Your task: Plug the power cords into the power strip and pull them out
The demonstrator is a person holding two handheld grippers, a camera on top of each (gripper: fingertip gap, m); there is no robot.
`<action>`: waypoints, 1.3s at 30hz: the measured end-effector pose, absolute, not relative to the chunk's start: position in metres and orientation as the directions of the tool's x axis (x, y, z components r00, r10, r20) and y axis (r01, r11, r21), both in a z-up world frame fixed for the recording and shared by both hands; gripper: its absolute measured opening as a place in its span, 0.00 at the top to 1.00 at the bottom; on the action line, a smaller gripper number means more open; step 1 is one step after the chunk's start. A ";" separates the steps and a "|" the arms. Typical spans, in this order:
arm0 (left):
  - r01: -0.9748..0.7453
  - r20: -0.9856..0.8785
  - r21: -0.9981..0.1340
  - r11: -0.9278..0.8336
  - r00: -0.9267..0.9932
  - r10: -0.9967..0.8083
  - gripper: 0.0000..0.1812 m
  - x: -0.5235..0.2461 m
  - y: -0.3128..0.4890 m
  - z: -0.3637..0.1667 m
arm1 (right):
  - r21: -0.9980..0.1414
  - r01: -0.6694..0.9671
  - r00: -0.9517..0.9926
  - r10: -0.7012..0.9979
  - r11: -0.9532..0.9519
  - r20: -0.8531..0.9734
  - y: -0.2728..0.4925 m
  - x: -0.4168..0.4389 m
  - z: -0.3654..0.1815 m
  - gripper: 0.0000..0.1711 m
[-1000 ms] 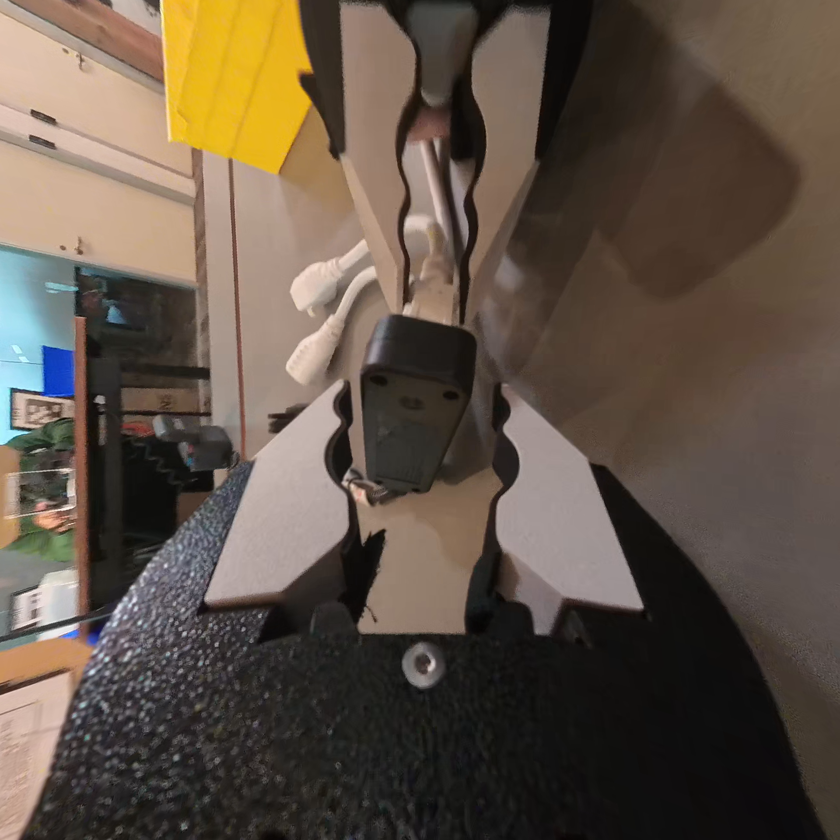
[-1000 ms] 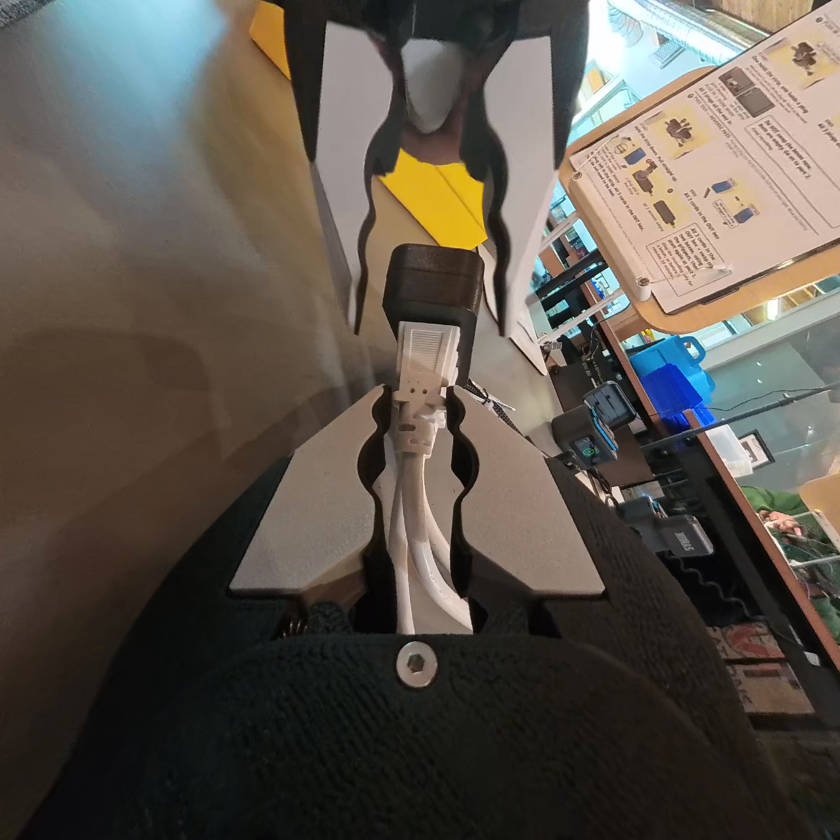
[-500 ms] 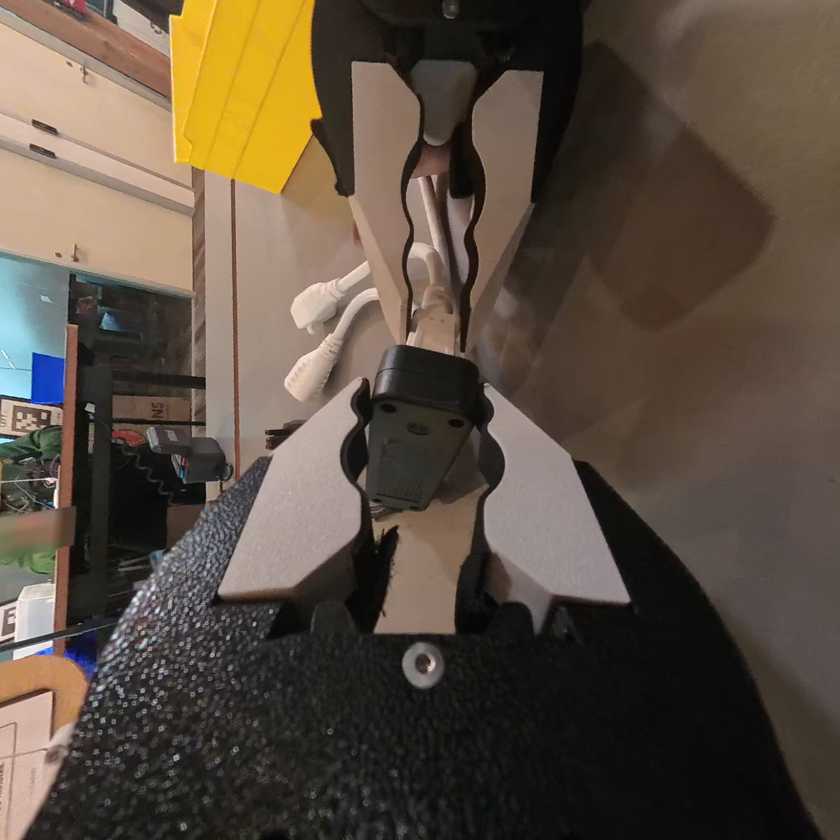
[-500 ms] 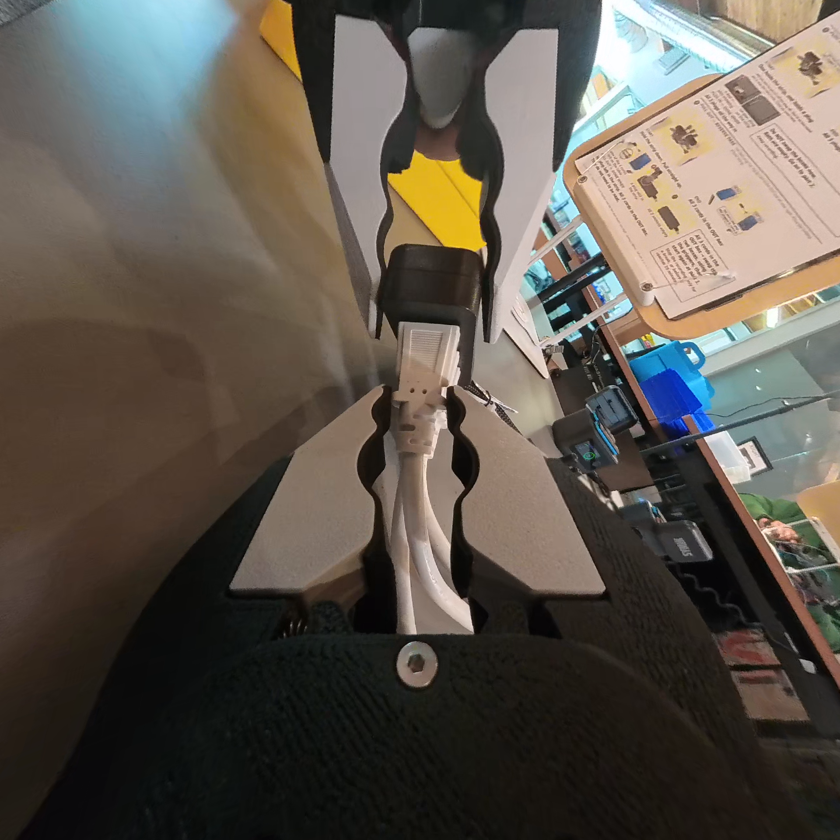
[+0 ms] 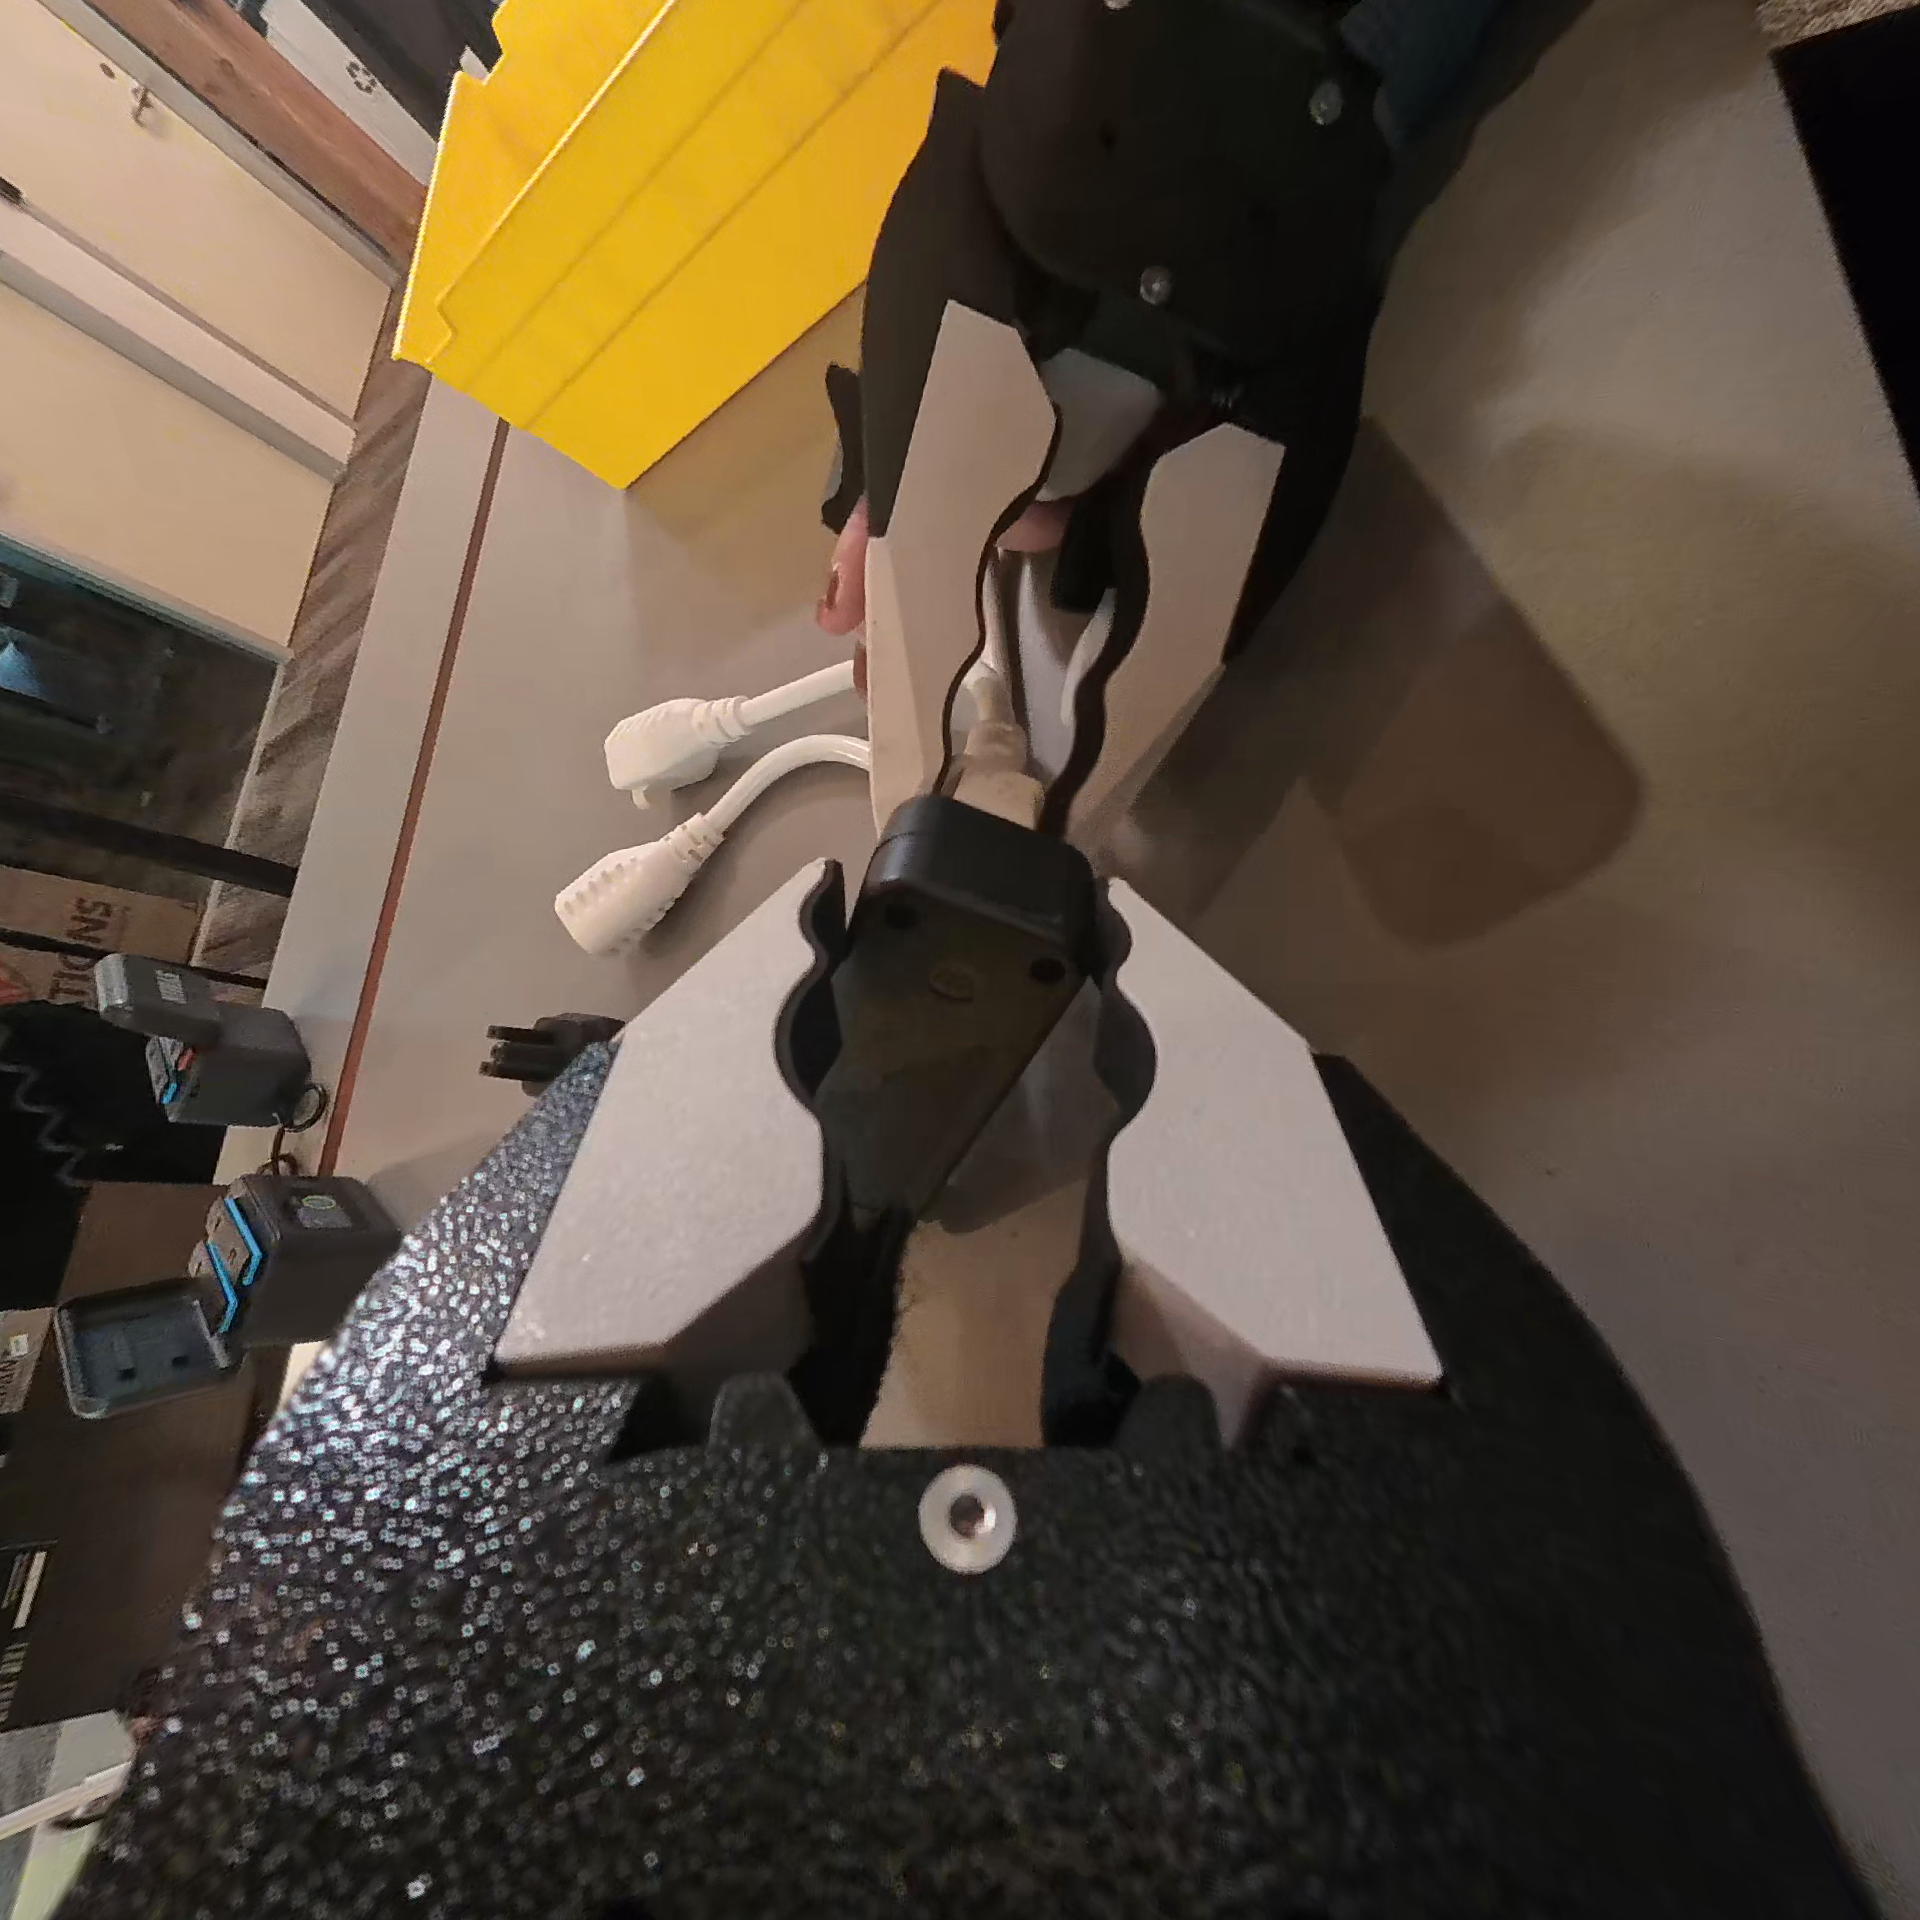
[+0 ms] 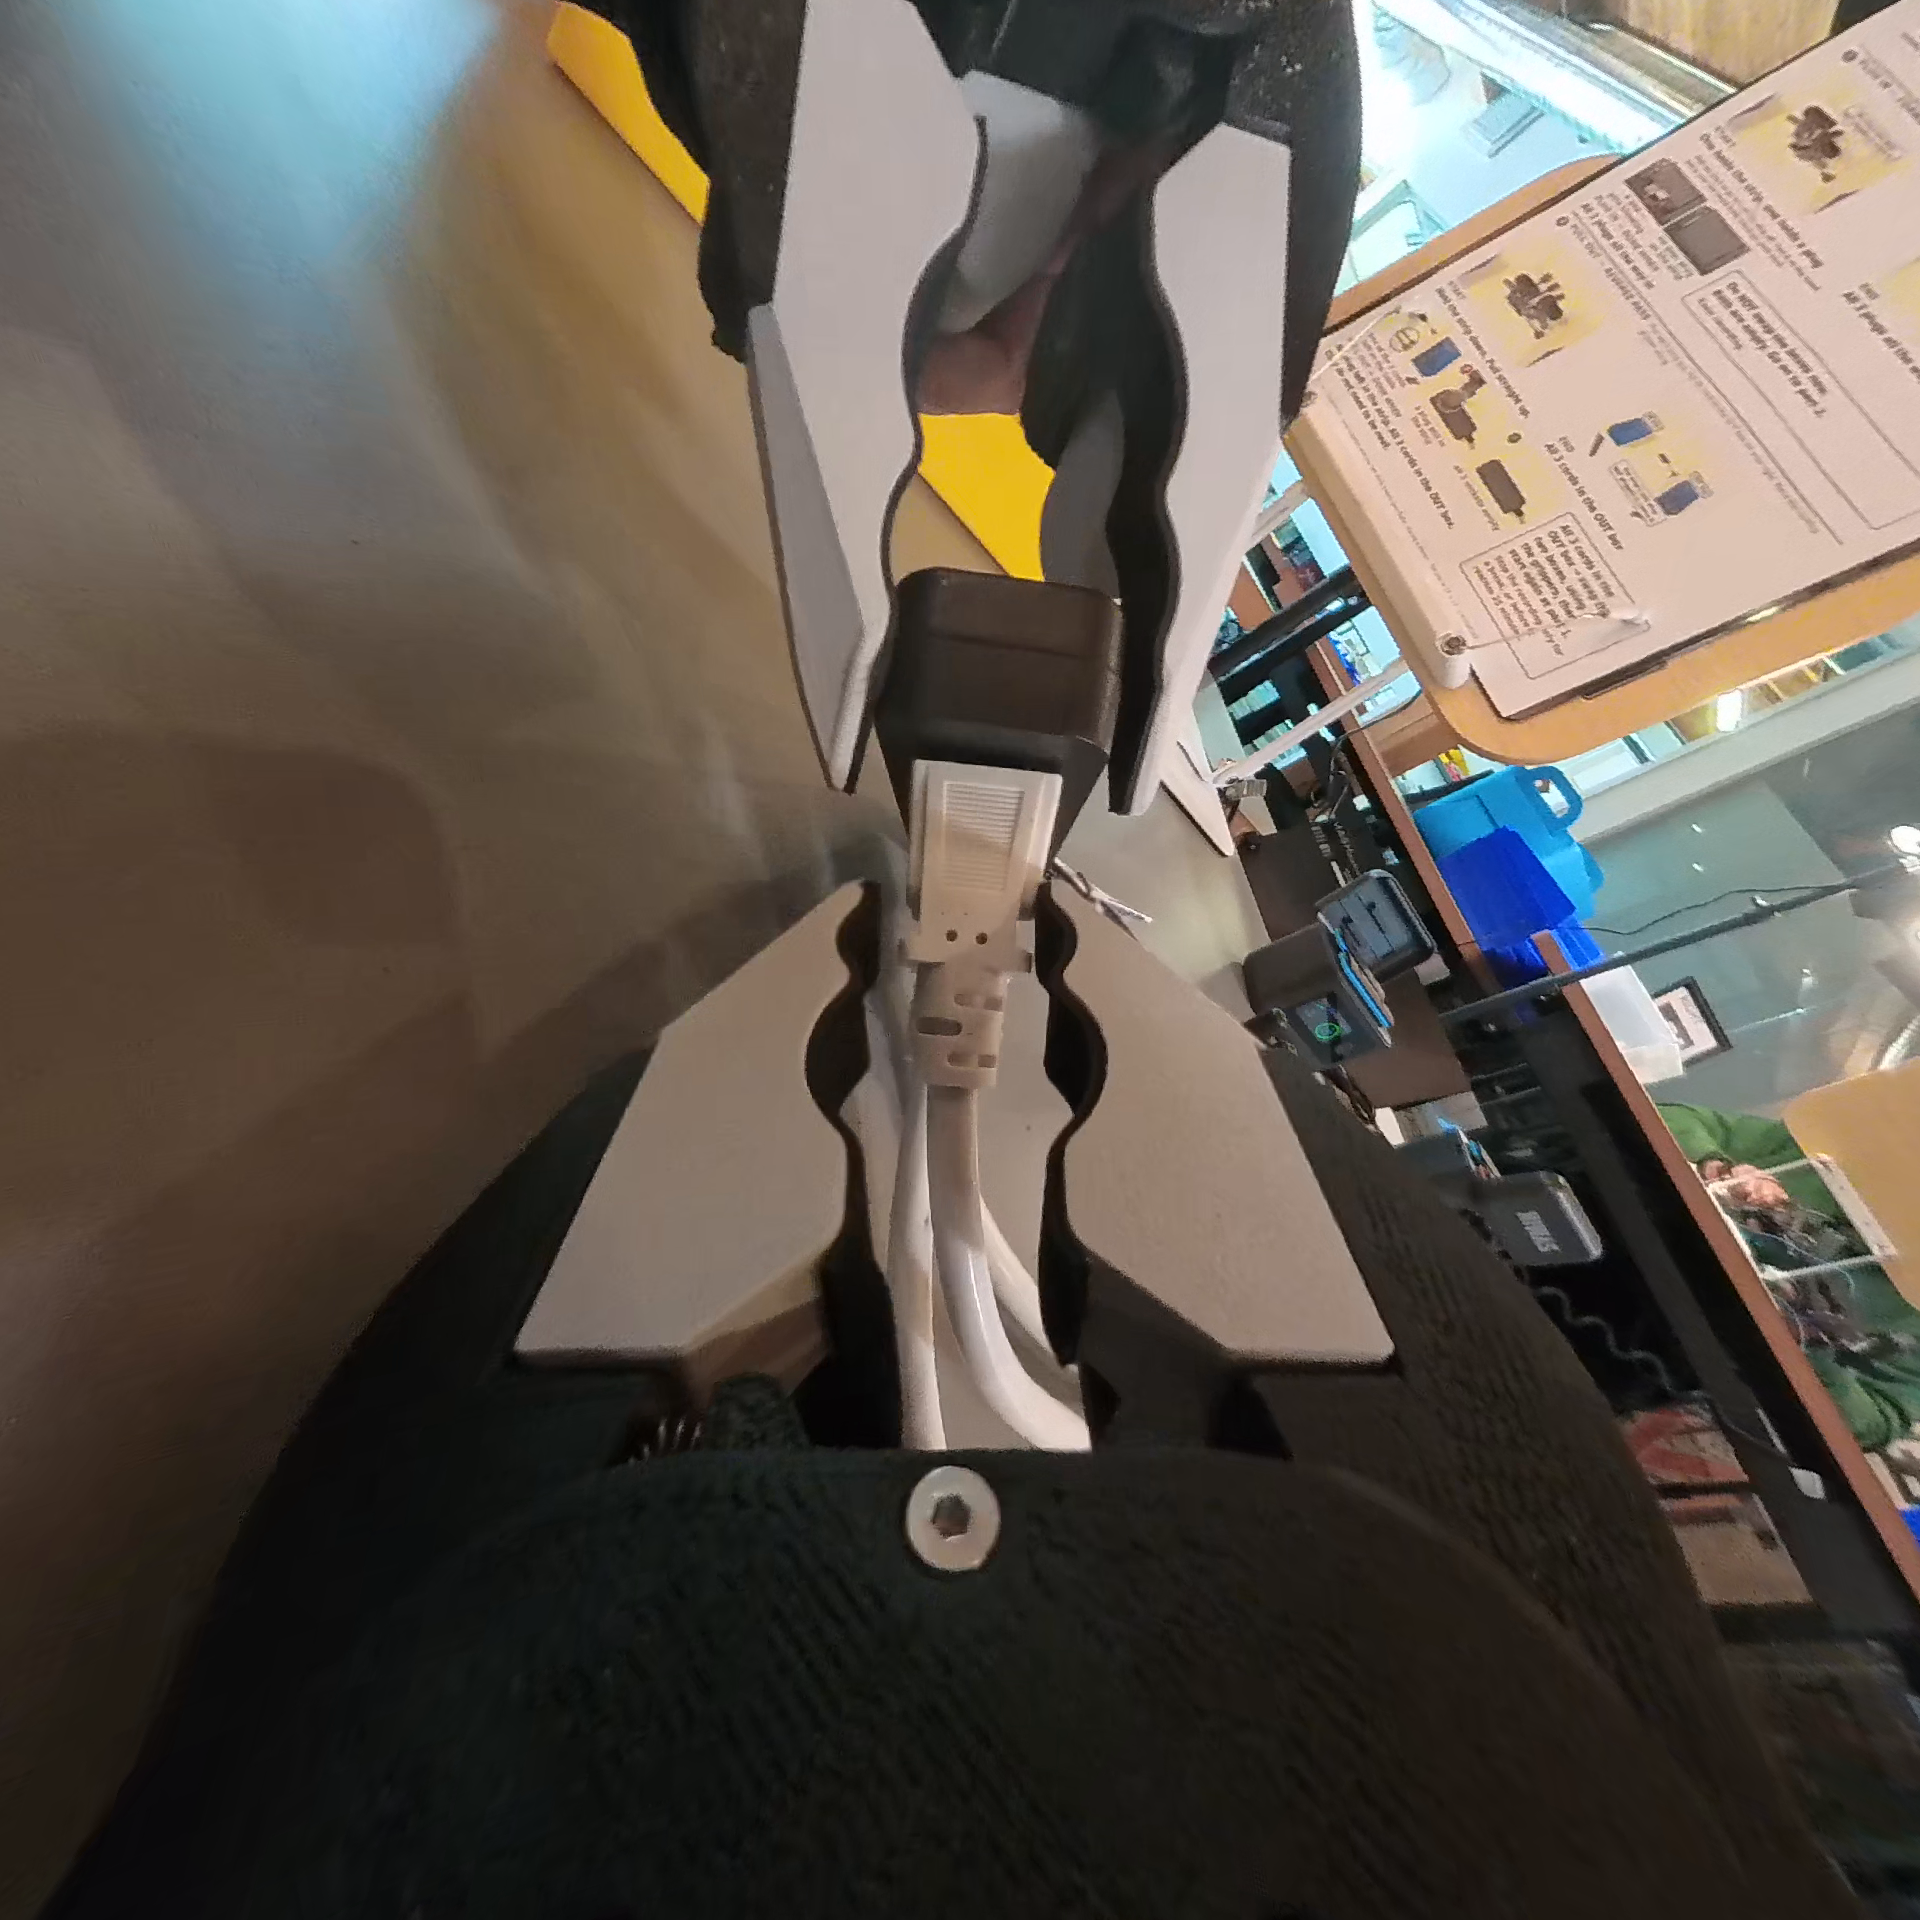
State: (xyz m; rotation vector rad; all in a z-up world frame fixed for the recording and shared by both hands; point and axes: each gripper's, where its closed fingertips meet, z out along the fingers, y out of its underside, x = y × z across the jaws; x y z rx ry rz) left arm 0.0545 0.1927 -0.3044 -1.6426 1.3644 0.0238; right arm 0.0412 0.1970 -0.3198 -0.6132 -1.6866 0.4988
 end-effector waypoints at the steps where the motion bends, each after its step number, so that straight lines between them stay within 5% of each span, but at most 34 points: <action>1: -0.768 -0.559 -0.634 0.095 0.370 -0.742 0.75 0.055 0.193 -0.304 | -0.626 0.128 -0.140 0.639 0.769 0.756 0.198 0.041 -0.319 0.85; 8: -0.745 -0.486 -0.665 0.050 0.381 -0.786 0.75 0.058 0.187 -0.306 | -0.589 0.123 -0.151 0.601 0.799 0.785 0.196 0.041 -0.322 0.86; 13: -0.820 -0.544 -0.570 0.060 0.322 -0.775 0.60 0.061 0.189 -0.324 | -0.455 0.106 -0.175 0.467 0.884 0.867 0.191 0.043 -0.328 0.85; 17: -0.862 -0.696 -0.453 0.228 0.183 -0.694 0.75 0.064 0.187 -0.325 | -0.381 0.096 -0.178 0.393 0.919 0.902 0.189 0.045 -0.330 0.85; 34: -0.737 -0.674 -0.632 0.241 0.369 -0.640 0.73 0.078 0.196 -0.318 | -0.494 0.122 -0.161 0.508 0.861 0.846 0.194 0.048 -0.326 0.86; 37: -0.777 -0.746 -0.574 0.257 0.367 -0.556 0.74 0.074 0.208 -0.319 | -0.505 0.166 -0.141 0.527 0.847 0.838 0.204 0.046 -0.327 0.87; 39: -0.810 -0.801 -0.505 0.299 0.311 -0.512 0.65 0.074 0.210 -0.323 | -0.508 0.174 -0.135 0.531 0.844 0.836 0.205 0.045 -0.326 0.87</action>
